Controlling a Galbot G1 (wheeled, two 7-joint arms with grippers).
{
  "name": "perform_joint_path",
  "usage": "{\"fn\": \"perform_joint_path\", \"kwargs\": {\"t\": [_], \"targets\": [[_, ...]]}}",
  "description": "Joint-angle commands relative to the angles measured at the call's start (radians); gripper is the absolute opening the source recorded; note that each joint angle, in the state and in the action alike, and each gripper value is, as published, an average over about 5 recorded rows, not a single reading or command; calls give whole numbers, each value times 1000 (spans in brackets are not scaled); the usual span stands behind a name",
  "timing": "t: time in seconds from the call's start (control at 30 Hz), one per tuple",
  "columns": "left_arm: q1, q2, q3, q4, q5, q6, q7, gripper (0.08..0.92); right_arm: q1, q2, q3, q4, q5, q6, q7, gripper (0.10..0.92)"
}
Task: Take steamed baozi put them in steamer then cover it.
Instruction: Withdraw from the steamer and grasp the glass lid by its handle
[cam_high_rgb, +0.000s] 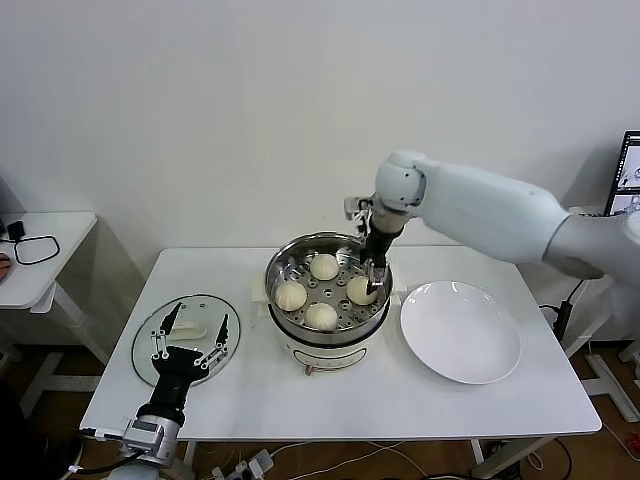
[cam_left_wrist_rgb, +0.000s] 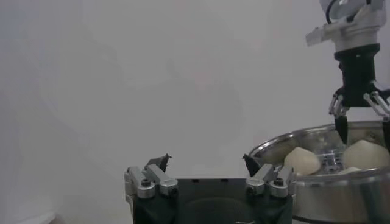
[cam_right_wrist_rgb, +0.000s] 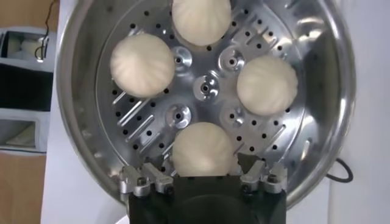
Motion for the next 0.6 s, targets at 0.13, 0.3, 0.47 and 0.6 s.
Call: {"fn": "perform_joint_path", "kwargs": {"t": [0.13, 0.3, 0.47, 0.6], "targets": [[-11, -2, -3, 1, -20, 16, -22, 823, -53, -345, 303, 156, 87, 40, 23, 823], [-19, 6, -4, -8, -60, 68, -22, 823, -284, -463, 640, 262, 173, 126, 236, 823], [-35, 12, 3, -3, -70, 85, -25, 823, -543, -564, 825, 393, 364, 272, 583, 823], [-47, 11, 13, 10, -44, 63, -37, 823, -847, -598, 1086, 481, 467, 371, 856, 823]]}}
